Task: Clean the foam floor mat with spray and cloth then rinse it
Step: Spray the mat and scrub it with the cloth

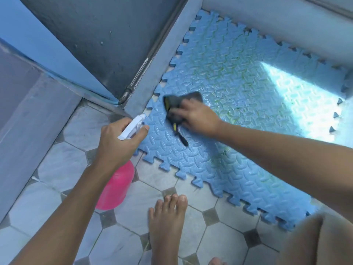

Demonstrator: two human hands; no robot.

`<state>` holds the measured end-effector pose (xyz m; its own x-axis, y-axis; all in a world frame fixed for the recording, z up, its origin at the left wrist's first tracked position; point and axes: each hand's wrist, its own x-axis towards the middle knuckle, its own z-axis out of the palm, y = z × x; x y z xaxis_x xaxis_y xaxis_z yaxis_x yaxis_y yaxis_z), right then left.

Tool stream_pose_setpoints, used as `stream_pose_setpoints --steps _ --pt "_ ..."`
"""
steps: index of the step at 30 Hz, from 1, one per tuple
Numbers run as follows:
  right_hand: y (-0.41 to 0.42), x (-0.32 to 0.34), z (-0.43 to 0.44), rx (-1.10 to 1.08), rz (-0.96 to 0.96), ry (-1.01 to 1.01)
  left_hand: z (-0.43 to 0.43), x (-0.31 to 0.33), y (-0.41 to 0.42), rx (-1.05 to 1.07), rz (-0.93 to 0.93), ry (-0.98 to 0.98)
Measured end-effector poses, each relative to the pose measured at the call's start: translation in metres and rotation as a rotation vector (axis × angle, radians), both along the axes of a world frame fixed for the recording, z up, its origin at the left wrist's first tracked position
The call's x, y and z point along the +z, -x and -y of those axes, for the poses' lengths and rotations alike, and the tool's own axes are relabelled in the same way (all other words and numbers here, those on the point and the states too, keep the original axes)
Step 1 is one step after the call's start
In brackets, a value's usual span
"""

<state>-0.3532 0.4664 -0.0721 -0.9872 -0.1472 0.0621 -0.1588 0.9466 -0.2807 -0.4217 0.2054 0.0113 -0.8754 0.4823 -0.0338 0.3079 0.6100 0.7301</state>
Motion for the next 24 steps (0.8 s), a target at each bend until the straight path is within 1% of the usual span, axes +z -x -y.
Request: stream_pose_setpoints --steps 2,3,4,5,6,8,10,12,13,14,15,16,17,20,22,24 --pt "0.016 0.007 -0.026 -0.308 0.013 0.058 -0.001 -0.002 -0.001 0.003 0.014 0.004" --pt "0.020 0.011 -0.031 -0.424 0.014 0.077 -0.002 -0.003 -0.001 0.002 0.020 0.010" --pt "0.022 0.013 -0.029 -0.485 0.017 0.083 -0.002 -0.004 -0.001 0.000 0.025 0.014" --pt "0.020 0.014 -0.023 -0.483 0.021 0.087 -0.002 -0.004 -0.001 -0.008 0.031 0.016" --pt "0.014 0.015 -0.012 -0.424 0.033 0.091 -0.002 -0.005 -0.001 -0.022 0.039 0.015" --pt "-0.012 0.012 0.012 -0.200 0.069 0.108 -0.006 -0.004 -0.001 -0.050 0.054 0.015" --pt "-0.053 0.006 0.030 0.105 0.111 0.110 -0.011 -0.002 -0.003 -0.082 0.077 0.017" --pt "-0.093 0.003 0.037 0.406 0.145 0.072 -0.017 -0.001 -0.003 -0.105 0.110 0.010" --pt "-0.104 0.005 0.034 0.497 0.172 0.058 -0.021 0.001 -0.004 -0.111 0.131 0.003" --pt "-0.108 0.009 0.027 0.531 0.189 0.058 -0.024 0.002 -0.004 -0.114 0.154 -0.008" --pt "-0.105 0.013 0.016 0.507 0.195 0.060 -0.029 0.004 -0.005 -0.119 0.173 -0.022" --pt "-0.098 0.017 0.003 0.421 0.183 0.067 -0.033 0.006 -0.006 -0.130 0.182 -0.035" --pt "-0.089 0.020 -0.012 0.283 0.165 0.072 -0.038 0.007 -0.008 -0.152 0.178 -0.044" --pt "-0.065 0.034 -0.055 -0.225 0.177 0.132 -0.054 0.007 -0.016 -0.256 0.144 -0.031" --pt "-0.059 0.045 -0.080 -0.545 0.160 0.299 -0.064 0.001 -0.022 -0.350 0.163 0.014" --pt "-0.059 0.061 -0.104 -0.818 0.090 0.494 -0.074 -0.008 -0.028 -0.461 0.184 0.107"
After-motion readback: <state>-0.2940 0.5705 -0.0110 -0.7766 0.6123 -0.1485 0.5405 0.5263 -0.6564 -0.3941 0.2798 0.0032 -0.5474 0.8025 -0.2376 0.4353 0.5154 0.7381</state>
